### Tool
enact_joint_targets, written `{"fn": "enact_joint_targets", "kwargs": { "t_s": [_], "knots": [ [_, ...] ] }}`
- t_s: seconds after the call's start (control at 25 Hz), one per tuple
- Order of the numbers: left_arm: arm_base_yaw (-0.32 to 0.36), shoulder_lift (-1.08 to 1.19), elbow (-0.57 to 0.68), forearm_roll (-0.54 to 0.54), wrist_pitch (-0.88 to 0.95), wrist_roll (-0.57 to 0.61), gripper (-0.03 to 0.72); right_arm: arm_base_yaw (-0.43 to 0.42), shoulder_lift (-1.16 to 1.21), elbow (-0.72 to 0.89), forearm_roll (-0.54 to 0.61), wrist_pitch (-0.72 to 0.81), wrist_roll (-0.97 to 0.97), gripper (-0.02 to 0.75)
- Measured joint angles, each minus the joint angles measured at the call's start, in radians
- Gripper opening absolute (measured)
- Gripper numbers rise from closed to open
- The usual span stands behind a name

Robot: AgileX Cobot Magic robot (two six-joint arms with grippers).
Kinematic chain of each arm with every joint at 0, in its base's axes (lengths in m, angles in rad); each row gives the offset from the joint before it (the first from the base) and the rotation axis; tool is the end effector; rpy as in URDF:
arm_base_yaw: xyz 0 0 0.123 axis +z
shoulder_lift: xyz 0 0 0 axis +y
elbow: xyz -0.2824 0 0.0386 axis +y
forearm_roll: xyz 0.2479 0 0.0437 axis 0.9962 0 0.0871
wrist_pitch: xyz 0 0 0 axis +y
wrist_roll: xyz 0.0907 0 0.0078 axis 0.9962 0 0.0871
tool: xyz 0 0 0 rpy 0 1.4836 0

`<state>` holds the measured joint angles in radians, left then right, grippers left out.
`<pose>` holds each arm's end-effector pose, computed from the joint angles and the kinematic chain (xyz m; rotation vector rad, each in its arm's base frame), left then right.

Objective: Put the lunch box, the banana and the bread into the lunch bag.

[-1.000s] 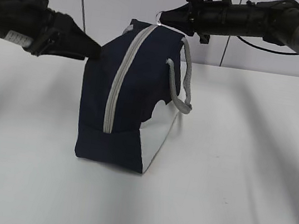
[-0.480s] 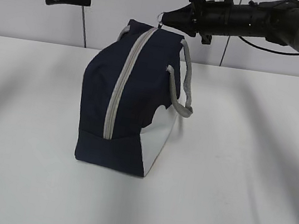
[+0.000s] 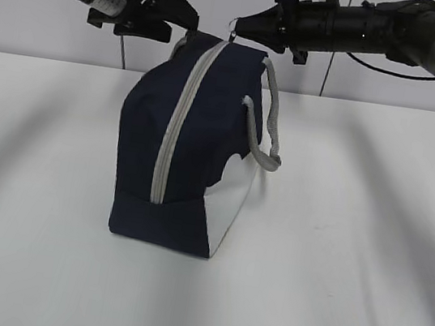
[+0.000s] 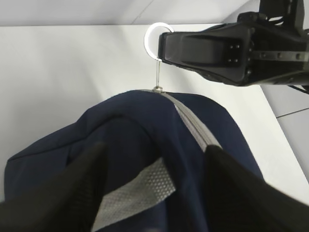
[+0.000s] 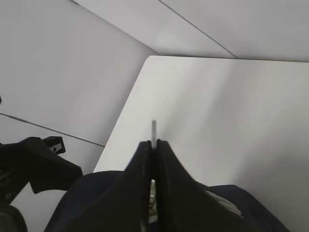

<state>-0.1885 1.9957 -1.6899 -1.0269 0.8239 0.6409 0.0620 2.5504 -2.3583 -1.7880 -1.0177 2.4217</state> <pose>0.4351 -0.1413 0.2842 0.3421 2.2651 -0.9807 0.5478 0.1097 0.2223 -0.2650 2.0148 1.3046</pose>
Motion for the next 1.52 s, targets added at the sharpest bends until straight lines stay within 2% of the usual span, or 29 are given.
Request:
{"fn": "enact_joint_targets", "kwargs": {
  "t_s": [0.48,0.76,1.08,1.44,1.52],
  "knots": [
    [0.0,0.027,-0.036,0.006,0.009,-0.002,0.421,0.0,0.0,0.0,0.0,-0.004,0.001,-0.016],
    [-0.026,0.05,-0.037,0.015,-0.009,-0.002,0.405,0.0,0.0,0.0,0.0,-0.004,0.001,-0.016],
    [-0.028,0.065,-0.04,0.016,-0.02,-0.003,0.28,0.0,0.0,0.0,0.0,-0.004,0.001,-0.016],
    [-0.028,0.065,-0.04,-0.011,-0.039,-0.003,0.254,0.0,0.0,0.0,-0.002,-0.004,0.002,-0.016],
    [-0.028,0.065,-0.04,-0.015,-0.04,-0.002,0.214,0.0,0.0,0.0,-0.002,-0.004,0.002,-0.016]
  ]
}}
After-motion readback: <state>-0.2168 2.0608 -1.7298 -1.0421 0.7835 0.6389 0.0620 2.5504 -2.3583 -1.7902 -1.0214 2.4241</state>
